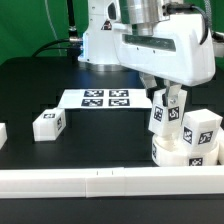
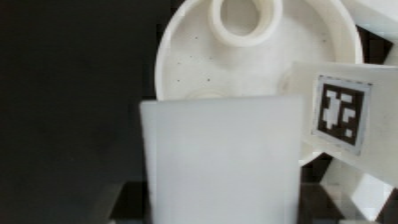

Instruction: Assemble stool

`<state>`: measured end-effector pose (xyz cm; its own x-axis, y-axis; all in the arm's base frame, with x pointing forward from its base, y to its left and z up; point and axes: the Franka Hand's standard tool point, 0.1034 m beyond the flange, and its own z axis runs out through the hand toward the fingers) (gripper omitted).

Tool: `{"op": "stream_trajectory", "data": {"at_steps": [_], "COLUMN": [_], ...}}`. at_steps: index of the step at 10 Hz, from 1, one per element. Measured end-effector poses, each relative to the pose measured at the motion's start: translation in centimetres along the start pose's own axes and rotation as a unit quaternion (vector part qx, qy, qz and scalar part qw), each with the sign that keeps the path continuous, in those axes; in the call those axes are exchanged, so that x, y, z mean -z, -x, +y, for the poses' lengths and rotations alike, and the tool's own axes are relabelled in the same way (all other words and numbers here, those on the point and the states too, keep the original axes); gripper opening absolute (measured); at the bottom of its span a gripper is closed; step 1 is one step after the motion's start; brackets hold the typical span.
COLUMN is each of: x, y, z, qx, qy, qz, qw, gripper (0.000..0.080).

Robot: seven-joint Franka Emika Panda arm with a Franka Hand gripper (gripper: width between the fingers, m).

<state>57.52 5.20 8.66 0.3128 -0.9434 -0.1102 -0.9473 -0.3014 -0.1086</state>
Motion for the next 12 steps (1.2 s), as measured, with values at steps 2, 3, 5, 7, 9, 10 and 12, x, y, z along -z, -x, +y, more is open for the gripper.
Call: {"op": "stream_trajectory", "data": {"at_steps": [2, 3, 5, 7, 9, 10, 12], "x": [-0.03, -0.03, -0.05, -0.02, -0.05, -0.1, -0.08], "y": [0.16, 0.2, 0.31, 0.27, 0.13, 0.29, 0.6], "z": [-0.04, -0.06, -0.09, -0.23, -0.34, -0.46, -0.64], "qx": [-0.064, -0.089, -0.144, -0.249, -0.363, -0.413, -0.467], "qy": [-0.001, -0.002, -0.003, -0.014, -0.028, -0.03, -0.026], "qz": [-0.003, -0.004, -0.008, -0.024, -0.04, -0.042, -0.044], "qw": [0.998, 0.996, 0.99, 0.968, 0.931, 0.909, 0.883], "gripper": [0.0335, 0.0335, 0.0335, 0.0337, 0.0337, 0.0337, 0.0337]}}
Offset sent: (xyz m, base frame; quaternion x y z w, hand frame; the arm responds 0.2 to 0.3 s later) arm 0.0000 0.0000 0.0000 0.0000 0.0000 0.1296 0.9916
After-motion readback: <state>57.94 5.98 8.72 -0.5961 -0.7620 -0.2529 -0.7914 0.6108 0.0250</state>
